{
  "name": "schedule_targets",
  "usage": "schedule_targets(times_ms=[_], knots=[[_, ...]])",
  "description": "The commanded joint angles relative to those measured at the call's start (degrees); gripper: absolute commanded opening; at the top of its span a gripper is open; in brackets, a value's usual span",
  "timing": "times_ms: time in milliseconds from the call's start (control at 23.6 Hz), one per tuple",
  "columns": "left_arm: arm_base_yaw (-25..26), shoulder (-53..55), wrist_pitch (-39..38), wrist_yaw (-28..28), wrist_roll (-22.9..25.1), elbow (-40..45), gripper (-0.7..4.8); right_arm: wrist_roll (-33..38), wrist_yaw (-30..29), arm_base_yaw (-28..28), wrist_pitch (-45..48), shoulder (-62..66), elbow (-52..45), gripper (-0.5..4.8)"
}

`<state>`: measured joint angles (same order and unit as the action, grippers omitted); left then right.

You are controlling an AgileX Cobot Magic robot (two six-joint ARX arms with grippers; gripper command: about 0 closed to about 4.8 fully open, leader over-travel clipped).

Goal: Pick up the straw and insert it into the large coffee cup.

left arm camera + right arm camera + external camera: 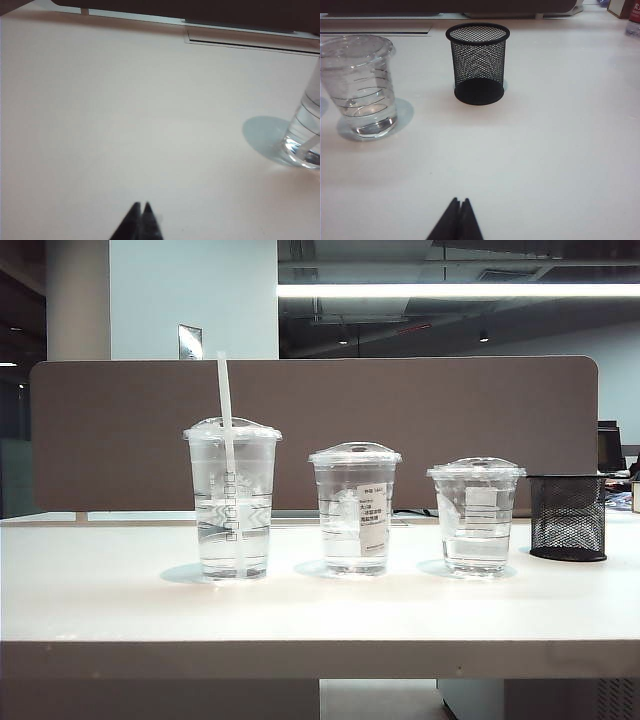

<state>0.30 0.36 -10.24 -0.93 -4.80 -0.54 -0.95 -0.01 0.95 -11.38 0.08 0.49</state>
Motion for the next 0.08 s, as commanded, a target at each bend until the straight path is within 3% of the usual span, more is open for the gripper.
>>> schedule_targets(times_ms=[42, 85], knots=[[0.0, 0.0, -0.3, -0.2, -0.2, 0.0, -0.03, -0.2, 0.2, 0.0, 0.5, -0.1, -0.3, -0.08], [0.0, 0.0, -0.3, -0.2, -0.2, 0.0, -0.03, -0.2, 0.2, 0.0, 0.5, -0.1, -0.3, -0.08]])
